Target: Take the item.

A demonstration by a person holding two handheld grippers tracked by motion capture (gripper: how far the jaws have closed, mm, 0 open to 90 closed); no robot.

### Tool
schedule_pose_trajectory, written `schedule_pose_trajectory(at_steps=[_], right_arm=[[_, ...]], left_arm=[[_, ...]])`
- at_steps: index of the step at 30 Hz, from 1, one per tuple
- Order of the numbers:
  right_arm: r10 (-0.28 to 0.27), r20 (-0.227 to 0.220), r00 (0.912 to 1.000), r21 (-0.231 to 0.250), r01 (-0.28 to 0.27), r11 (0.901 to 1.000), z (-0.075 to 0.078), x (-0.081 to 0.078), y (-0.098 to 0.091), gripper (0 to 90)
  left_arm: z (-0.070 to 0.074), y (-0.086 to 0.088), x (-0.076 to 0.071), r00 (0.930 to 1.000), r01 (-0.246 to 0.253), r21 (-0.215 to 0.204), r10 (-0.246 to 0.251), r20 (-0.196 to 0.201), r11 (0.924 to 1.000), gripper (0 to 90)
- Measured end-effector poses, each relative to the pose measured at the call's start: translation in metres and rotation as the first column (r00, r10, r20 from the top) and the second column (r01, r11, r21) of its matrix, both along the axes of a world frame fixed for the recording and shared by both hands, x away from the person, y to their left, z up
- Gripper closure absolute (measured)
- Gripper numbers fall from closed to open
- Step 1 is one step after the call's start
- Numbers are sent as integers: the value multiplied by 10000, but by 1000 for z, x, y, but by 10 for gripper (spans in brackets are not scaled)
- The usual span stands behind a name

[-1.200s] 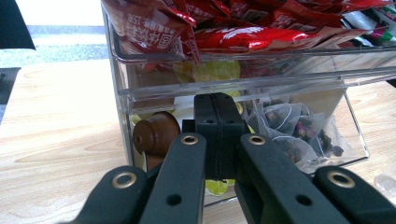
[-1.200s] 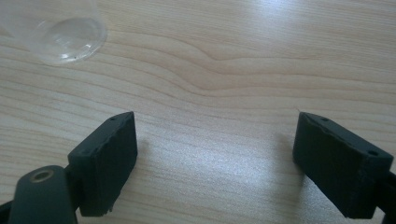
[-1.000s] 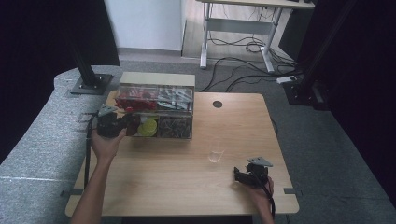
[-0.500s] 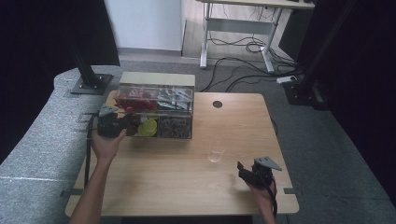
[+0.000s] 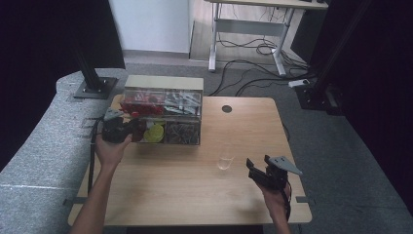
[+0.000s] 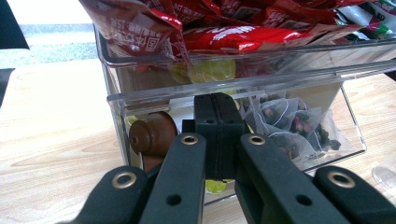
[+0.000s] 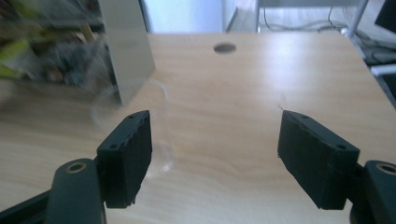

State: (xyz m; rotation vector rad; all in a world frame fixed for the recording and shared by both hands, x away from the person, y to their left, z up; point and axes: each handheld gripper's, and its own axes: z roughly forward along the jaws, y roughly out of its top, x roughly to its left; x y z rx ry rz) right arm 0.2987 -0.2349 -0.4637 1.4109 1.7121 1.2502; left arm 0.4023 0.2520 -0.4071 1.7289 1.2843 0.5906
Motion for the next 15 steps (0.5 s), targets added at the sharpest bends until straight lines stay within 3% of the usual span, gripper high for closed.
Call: schedule_pose_trajectory(at_steps=[8,15], right_arm=[[860,559,9947,-335,-842,9959,28,7,30,300],[1604,613,9852,-195,-1595,9870,39,15,51,315]], left_arm=[[-1,-1,0,10000,24,-9,-24,11,10000,900],[0,-2,0,10000,67,-2,-67,-31,10000,900]])
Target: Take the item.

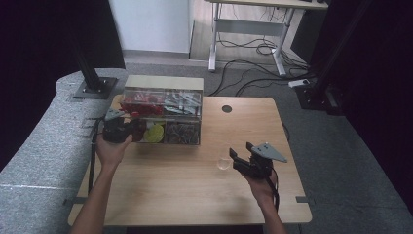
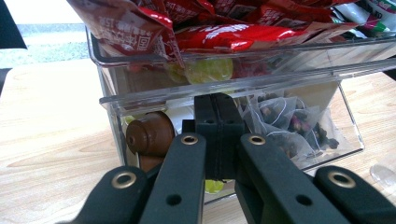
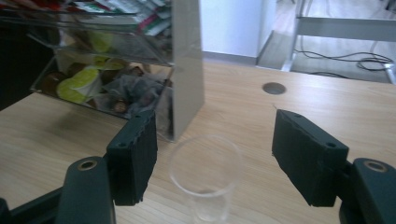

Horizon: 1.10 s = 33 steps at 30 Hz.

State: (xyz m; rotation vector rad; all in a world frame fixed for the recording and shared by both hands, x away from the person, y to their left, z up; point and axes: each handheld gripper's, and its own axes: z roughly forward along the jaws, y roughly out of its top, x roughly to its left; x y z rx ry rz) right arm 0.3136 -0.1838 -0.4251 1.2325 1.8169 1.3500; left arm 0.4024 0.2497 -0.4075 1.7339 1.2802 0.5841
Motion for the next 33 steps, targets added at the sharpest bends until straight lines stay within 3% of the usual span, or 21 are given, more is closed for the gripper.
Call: schedule_pose_trajectory(at_steps=[4,9,17,33], right_arm=[[163,-41,9999,-202,-164,9997,0,8,16,327],[369,-120,9992,-115,-371,9992,0,13,25,346],[1120,-256,9934,-127,-1123,9936,-2,22,48,409],[1769,-256,9839,-203,-1775,9839,-4,27,76,460]], left_arm=[[0,-1,1,10000,4,21,-4,-17,10000,900],[0,-4,1,10000,62,71,-62,-38,10000,900],[0,-7,2,10000,71,134,-70,-48,9999,900],[-1,-8,2,9999,67,121,-66,-78,9999,900]])
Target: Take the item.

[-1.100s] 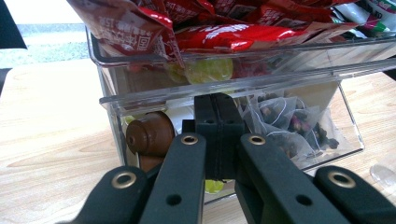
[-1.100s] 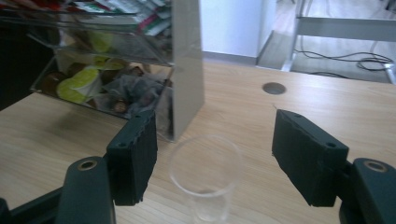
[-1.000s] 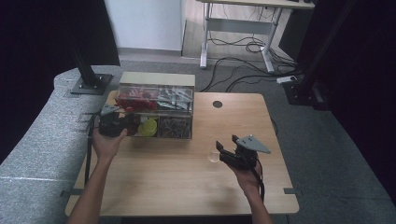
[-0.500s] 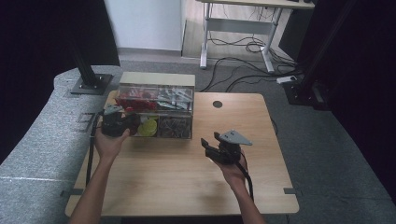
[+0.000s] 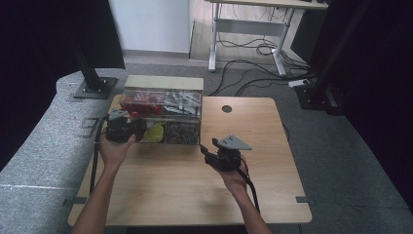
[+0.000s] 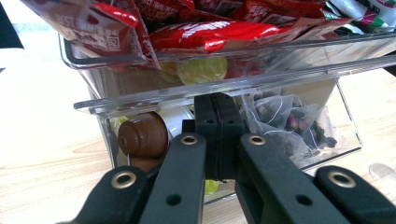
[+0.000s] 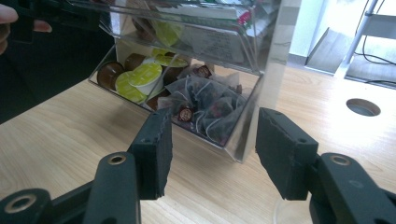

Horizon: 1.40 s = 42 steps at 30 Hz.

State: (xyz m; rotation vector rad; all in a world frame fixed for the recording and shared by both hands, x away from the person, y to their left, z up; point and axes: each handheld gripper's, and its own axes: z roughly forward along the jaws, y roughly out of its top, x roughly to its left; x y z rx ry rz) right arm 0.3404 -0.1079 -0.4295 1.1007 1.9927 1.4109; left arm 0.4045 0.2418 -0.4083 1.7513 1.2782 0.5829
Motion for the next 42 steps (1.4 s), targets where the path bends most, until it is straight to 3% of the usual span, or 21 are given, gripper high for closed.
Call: schedule_pose_trajectory(at_steps=[22,42], right_arm=[[781,-1,9969,-167,-781,9968,-1,9,47,509],[969,-345,9947,-223,-977,9950,-20,28,73,527]], left_arm=[[1,0,-1,10000,43,-33,-43,14,10000,900],[1,1,-1,9999,104,-74,-104,-44,9999,900]])
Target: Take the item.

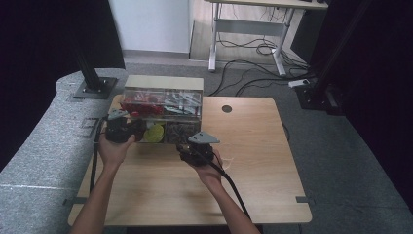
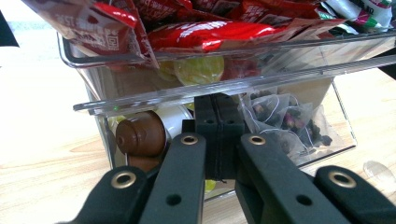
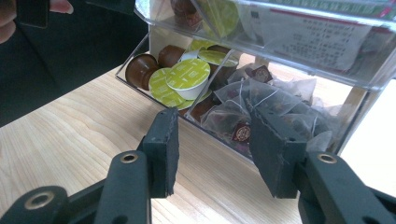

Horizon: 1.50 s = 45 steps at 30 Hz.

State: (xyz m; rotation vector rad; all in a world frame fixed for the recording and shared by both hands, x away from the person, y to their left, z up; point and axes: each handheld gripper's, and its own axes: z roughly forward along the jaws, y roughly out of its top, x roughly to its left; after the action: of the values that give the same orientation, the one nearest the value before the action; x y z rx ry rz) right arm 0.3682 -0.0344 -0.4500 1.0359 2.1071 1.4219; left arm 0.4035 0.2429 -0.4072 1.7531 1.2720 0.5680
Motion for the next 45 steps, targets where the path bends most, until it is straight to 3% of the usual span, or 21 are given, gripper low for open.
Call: schedule_pose_trajectory(at_steps=[20,45], right_arm=[[-188,-202,9996,-140,185,9997,-20,19,19,570],[-553,-369,9978,-194,546,9983,-33,37,29,579]], left_arm=[[-1,-2,0,10000,58,-75,-58,-10,10000,900],[-1,-5,0,9999,125,-101,-125,-10,9999,900]])
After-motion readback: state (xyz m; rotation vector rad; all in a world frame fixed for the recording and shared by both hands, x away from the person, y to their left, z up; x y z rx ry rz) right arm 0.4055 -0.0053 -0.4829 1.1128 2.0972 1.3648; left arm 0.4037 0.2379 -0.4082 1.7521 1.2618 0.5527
